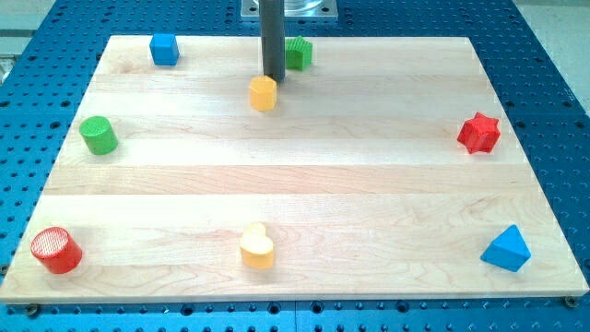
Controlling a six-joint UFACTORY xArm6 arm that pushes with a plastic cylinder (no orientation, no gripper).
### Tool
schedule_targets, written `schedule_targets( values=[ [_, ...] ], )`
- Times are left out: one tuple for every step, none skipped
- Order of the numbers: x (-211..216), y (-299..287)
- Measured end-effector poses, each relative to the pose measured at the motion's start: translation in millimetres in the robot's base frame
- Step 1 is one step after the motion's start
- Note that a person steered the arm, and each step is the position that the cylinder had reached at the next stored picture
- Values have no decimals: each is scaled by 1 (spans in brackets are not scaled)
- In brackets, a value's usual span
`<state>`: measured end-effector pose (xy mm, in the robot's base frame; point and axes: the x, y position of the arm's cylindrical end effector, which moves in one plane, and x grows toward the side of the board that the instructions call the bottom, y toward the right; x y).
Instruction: Move the green star to the top right
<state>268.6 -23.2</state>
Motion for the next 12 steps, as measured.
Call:
schedule_targets(
  values=[
    [-26, -7],
    [-38, -18],
    [-14, 38],
    [8, 89],
    [1, 53],
    [-19, 46],
    [-24, 79],
    [-24, 101],
    [-40, 92],
    [-62, 102],
    [-53, 121],
    [-41, 134]
  ],
)
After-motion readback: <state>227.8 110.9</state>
